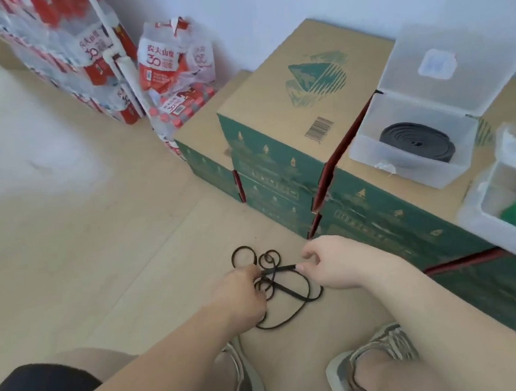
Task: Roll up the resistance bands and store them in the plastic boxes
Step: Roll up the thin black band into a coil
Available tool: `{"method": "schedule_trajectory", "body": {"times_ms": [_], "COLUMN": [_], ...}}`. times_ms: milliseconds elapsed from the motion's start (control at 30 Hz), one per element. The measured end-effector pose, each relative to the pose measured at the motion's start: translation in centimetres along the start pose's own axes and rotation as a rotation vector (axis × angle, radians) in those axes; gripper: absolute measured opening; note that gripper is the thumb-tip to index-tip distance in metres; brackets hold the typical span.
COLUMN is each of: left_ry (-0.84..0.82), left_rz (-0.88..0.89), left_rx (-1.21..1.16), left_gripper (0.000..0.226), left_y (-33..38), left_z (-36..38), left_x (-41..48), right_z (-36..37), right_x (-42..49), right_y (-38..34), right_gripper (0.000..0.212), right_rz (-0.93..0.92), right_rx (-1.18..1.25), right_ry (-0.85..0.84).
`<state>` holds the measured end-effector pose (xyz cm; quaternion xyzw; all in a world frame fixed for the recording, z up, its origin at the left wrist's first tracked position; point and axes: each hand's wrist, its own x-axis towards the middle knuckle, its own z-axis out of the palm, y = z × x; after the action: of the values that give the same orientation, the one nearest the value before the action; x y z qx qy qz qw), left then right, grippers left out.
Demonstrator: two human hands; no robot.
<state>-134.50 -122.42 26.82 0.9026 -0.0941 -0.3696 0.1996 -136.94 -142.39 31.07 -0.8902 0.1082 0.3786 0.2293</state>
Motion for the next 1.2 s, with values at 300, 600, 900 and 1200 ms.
{"method": "schedule_trajectory", "body": {"times_ms": [300, 600, 900, 1200], "left_ry": [-0.071, -0.101, -0.107, -0.139], "left_rz": [-0.027, 0.025, 0.045, 0.061], "left_rx": [0.110, 0.237, 0.250, 0.178], "left_gripper": [0.044, 0.038, 0.038, 0.050], "left_y": [-5.3, -8.3, -11.9, -10.6], "left_z": [2.2, 5.1, 6.5, 5.7], "left_x": [7.9, 17.6, 21.3, 19.8], "right_z": [5.3, 9.8, 15.5, 16.0], "right_x": [12.4, 24.7, 32.5, 32.8], "right_y": [-2.2, -0.5, 0.6, 1.0], "right_gripper": [0.032, 0.033, 0.042, 0.026], "right_rz": [0.102, 0.179, 0.189, 0.290], "right_rx": [0.251, 0.241, 0.095, 0.374], "right_ry": [-0.007, -0.020, -0.221, -0.111]}}
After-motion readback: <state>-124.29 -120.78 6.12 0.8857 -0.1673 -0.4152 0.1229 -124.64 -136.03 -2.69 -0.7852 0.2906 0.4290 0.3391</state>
